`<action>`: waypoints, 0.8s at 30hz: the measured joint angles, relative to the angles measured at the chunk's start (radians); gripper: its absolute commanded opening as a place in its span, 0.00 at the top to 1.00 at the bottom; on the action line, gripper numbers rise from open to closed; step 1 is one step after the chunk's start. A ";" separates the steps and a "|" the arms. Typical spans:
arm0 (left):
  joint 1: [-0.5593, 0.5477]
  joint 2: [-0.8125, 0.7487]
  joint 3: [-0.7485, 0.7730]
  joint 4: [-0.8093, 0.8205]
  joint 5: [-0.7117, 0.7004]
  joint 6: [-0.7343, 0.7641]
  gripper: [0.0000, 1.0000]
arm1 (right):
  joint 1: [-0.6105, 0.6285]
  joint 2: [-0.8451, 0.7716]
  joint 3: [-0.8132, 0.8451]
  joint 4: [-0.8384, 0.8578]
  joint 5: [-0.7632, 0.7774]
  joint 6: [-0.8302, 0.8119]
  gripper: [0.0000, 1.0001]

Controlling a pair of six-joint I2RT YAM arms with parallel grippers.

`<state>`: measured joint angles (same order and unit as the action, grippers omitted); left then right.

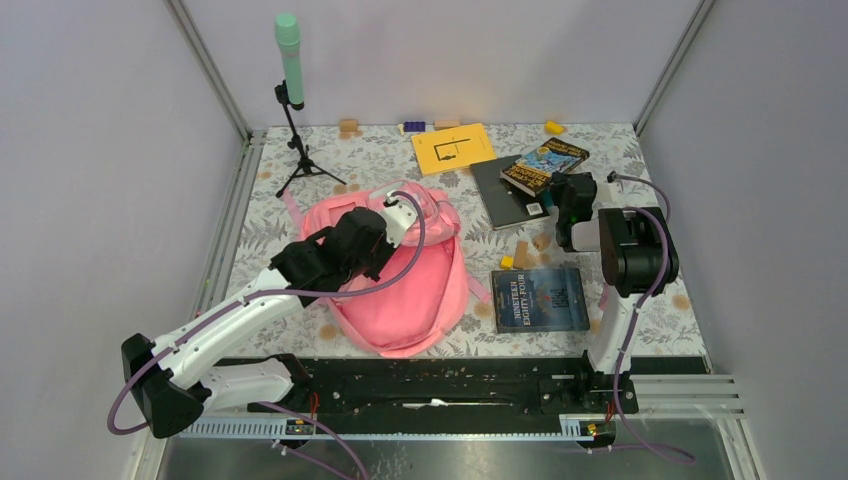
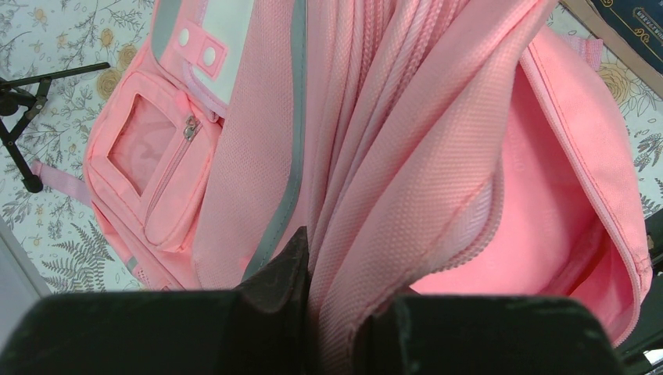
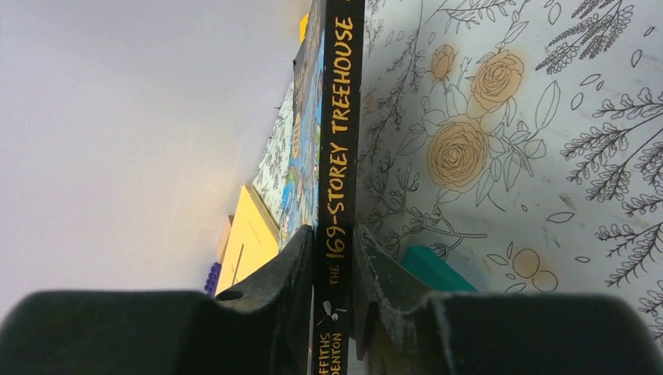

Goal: Pack the student bag
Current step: Pick up the book from the center of the board.

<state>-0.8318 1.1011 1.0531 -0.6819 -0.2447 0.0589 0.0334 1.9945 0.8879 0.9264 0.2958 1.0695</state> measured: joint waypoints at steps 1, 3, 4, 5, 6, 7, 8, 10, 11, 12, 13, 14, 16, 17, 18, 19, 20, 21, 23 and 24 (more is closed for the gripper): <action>0.000 0.000 0.000 0.000 0.000 0.000 1.00 | 0.000 -0.002 -0.004 0.009 -0.004 -0.004 1.00; 0.000 0.000 0.000 0.000 0.000 0.000 1.00 | 0.000 -0.017 -0.019 0.008 -0.013 -0.004 1.00; 0.000 0.000 0.000 0.000 0.000 0.000 1.00 | -0.001 -0.034 -0.034 -0.002 -0.023 -0.003 1.00; 0.000 0.000 0.000 0.000 0.000 0.000 1.00 | -0.001 -0.054 -0.048 -0.012 -0.031 -0.003 1.00; 0.000 0.000 0.000 0.000 0.000 0.000 1.00 | 0.000 -0.082 -0.066 -0.030 -0.046 -0.003 1.00; 0.000 0.000 0.000 0.000 0.000 0.000 1.00 | 0.000 -0.106 -0.079 -0.041 -0.052 -0.003 1.00; 0.000 0.000 0.000 0.000 0.000 0.000 1.00 | 0.000 -0.142 -0.097 -0.061 -0.061 -0.004 1.00; 0.000 0.000 0.000 0.000 0.000 0.000 1.00 | 0.003 -0.217 -0.132 -0.106 -0.077 -0.013 1.00; 0.000 0.000 0.000 0.000 0.000 0.000 1.00 | 0.004 -0.260 -0.145 -0.137 -0.082 -0.026 1.00; 0.000 0.000 0.000 0.000 0.000 0.000 1.00 | 0.006 -0.296 -0.151 -0.169 -0.083 -0.040 1.00; 0.000 0.000 0.000 0.000 0.000 0.000 1.00 | 0.007 -0.333 -0.152 -0.207 -0.089 -0.063 1.00; 0.000 0.000 0.000 0.000 0.000 0.000 1.00 | 0.008 -0.369 -0.151 -0.245 -0.097 -0.088 1.00; 0.000 0.000 0.000 0.000 0.000 0.000 1.00 | 0.009 -0.428 -0.146 -0.316 -0.116 -0.139 1.00; 0.000 0.000 0.000 0.000 0.000 0.000 1.00 | 0.010 -0.454 -0.138 -0.359 -0.128 -0.169 1.00; 0.000 0.000 0.000 0.000 -0.001 0.000 1.00 | 0.010 -0.475 -0.130 -0.395 -0.140 -0.196 1.00; 0.000 0.000 0.000 0.000 -0.001 0.000 1.00 | 0.010 -0.493 -0.122 -0.431 -0.151 -0.223 1.00; 0.000 0.000 0.000 0.000 -0.001 0.000 1.00 | 0.011 -0.513 -0.116 -0.466 -0.167 -0.252 1.00; 0.000 0.000 0.000 0.000 -0.002 0.000 1.00 | 0.011 -0.535 -0.113 -0.502 -0.179 -0.281 1.00; 0.001 0.000 0.000 0.000 -0.002 0.000 1.00 | 0.011 -0.571 -0.106 -0.574 -0.206 -0.336 1.00; 0.002 0.000 0.000 0.000 -0.002 0.000 1.00 | 0.011 -0.591 -0.103 -0.614 -0.221 -0.365 1.00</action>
<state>-0.8299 1.1011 1.0531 -0.6819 -0.2462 0.0586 0.0448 1.4036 0.7853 0.3126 0.0746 0.7048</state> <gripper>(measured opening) 0.135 0.266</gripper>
